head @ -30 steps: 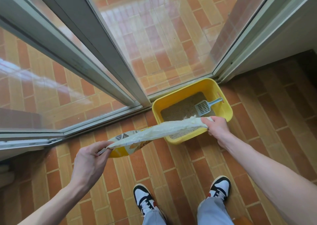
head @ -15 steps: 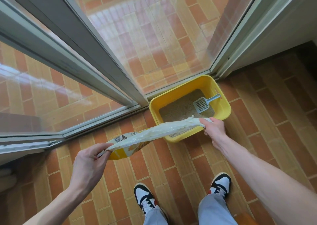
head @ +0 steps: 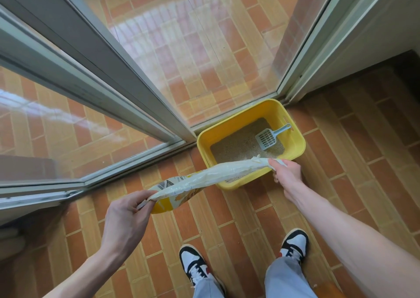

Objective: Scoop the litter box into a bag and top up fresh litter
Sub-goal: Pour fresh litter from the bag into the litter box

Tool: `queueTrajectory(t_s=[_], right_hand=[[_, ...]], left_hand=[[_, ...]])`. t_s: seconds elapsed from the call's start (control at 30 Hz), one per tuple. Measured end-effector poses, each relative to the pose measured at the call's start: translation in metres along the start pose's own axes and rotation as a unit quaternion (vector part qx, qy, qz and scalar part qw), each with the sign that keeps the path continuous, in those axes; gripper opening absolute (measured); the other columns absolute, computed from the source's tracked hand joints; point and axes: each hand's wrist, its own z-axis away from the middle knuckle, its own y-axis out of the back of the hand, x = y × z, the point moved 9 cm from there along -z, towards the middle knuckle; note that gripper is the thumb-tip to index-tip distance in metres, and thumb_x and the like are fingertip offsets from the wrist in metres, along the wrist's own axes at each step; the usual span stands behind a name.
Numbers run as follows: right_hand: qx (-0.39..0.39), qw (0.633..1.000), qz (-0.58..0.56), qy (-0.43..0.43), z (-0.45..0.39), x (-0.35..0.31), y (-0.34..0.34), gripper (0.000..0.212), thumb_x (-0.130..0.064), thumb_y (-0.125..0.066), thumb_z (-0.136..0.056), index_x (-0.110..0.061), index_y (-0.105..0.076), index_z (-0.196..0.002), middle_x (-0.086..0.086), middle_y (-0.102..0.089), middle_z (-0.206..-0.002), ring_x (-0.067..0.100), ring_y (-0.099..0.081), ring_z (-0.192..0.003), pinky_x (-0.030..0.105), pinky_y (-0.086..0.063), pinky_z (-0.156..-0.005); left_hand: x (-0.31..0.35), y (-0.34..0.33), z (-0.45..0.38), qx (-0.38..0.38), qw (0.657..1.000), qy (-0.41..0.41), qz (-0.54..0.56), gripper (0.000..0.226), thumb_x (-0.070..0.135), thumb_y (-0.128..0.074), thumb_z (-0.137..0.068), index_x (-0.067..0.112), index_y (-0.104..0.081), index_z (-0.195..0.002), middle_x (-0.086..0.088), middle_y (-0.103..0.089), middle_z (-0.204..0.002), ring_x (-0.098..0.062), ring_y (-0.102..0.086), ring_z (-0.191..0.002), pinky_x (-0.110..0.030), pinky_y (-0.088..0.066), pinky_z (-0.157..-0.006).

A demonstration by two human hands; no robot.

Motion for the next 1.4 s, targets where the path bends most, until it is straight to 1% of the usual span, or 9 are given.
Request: queueTrajectory(t_s=[0.23,0.37,0.53,0.77,1.0,1.07,1.17,1.23,1.4], right_hand=[[-0.015,0.998,0.053,0.012,0.000,-0.003,0.007,0.062,-0.035,-0.074,-0.087,-0.002,-0.056,-0.137,0.004,-0.062,-0.085,0.014,-0.052,-0.061,0.027,-0.043,-0.056],[-0.031,0.991,0.099,0.088,0.014,-0.032,0.005,0.071,-0.043,-0.070,-0.090,-0.010,-0.046,-0.148,0.008,-0.062,-0.130,0.020,-0.057,-0.099,0.041,-0.051,-0.093],[-0.057,0.958,0.202,0.195,0.034,-0.066,-0.006,0.059,-0.037,-0.063,-0.098,-0.004,-0.050,-0.145,0.009,-0.053,-0.147,0.024,-0.047,-0.137,0.031,-0.037,-0.105],[-0.067,0.943,0.219,0.241,0.049,-0.101,-0.013,0.054,-0.035,-0.062,-0.099,-0.003,-0.052,-0.142,0.010,-0.057,-0.142,0.025,-0.049,-0.135,0.025,-0.033,-0.101],[-0.060,0.945,0.190,0.260,0.051,-0.125,-0.006,0.061,-0.066,-0.061,-0.087,-0.016,-0.066,-0.122,0.003,-0.073,-0.113,0.020,-0.070,-0.103,0.049,-0.059,-0.087],[-0.063,0.940,0.196,0.272,0.057,-0.135,-0.010,0.040,-0.052,-0.062,-0.094,-0.015,-0.068,-0.110,0.005,-0.074,-0.102,0.020,-0.071,-0.092,0.043,-0.061,-0.077],[-0.058,0.938,0.201,0.276,0.062,-0.145,-0.014,0.021,-0.032,-0.060,-0.100,-0.013,-0.066,-0.094,0.007,-0.072,-0.087,0.025,-0.068,-0.081,0.031,-0.051,-0.060],[-0.063,0.936,0.216,0.272,0.062,-0.146,-0.016,0.023,-0.032,-0.060,-0.101,-0.011,-0.065,-0.094,0.010,-0.071,-0.088,0.027,-0.067,-0.083,0.034,-0.049,-0.061],[-0.055,0.934,0.232,0.265,0.062,-0.146,-0.020,0.027,-0.035,-0.059,-0.100,-0.009,-0.066,-0.099,0.012,-0.071,-0.090,0.029,-0.067,-0.084,0.045,-0.053,-0.067]], left_hand=[[0.000,-0.003,0.003,-0.006,1.000,-0.007,-0.004,0.025,0.009,-0.074,-0.091,0.026,-0.081,-0.107,0.018,-0.076,-0.098,-0.001,-0.070,-0.092,-0.039,-0.062,-0.070],[-0.015,-0.004,0.006,-0.005,1.000,-0.003,-0.001,0.025,0.008,-0.075,-0.090,0.026,-0.081,-0.106,0.021,-0.076,-0.098,-0.003,-0.072,-0.092,-0.039,-0.062,-0.073],[-0.049,-0.011,0.017,-0.003,0.999,0.031,0.015,0.027,0.007,-0.074,-0.091,0.029,-0.081,-0.105,0.018,-0.078,-0.102,-0.008,-0.073,-0.096,-0.042,-0.062,-0.075],[-0.065,-0.027,0.025,0.013,0.997,0.062,0.048,0.026,0.006,-0.072,-0.093,0.027,-0.081,-0.106,0.013,-0.079,-0.102,-0.011,-0.074,-0.096,-0.040,-0.061,-0.075],[-0.051,-0.022,0.021,0.025,0.998,0.043,0.049,0.030,-0.001,-0.072,-0.090,0.024,-0.082,-0.104,0.013,-0.079,-0.098,-0.008,-0.073,-0.090,-0.018,-0.054,-0.068],[-0.048,-0.022,0.019,0.037,0.996,0.048,0.063,0.031,-0.003,-0.071,-0.090,0.023,-0.081,-0.104,0.012,-0.078,-0.100,-0.005,-0.072,-0.090,-0.015,-0.053,-0.068],[-0.044,-0.024,0.016,0.040,0.995,0.040,0.077,0.031,0.001,-0.071,-0.091,0.028,-0.080,-0.104,0.016,-0.077,-0.099,-0.002,-0.071,-0.092,-0.028,-0.058,-0.070],[-0.047,-0.027,0.012,0.041,0.994,0.059,0.082,0.032,0.005,-0.070,-0.093,0.033,-0.079,-0.104,0.014,-0.077,-0.100,-0.008,-0.072,-0.094,-0.039,-0.060,-0.072],[-0.044,-0.024,0.003,0.046,0.991,0.066,0.105,0.044,0.008,-0.068,-0.095,0.051,-0.068,-0.101,0.019,-0.073,-0.100,-0.010,-0.070,-0.096,-0.038,-0.060,-0.074]])
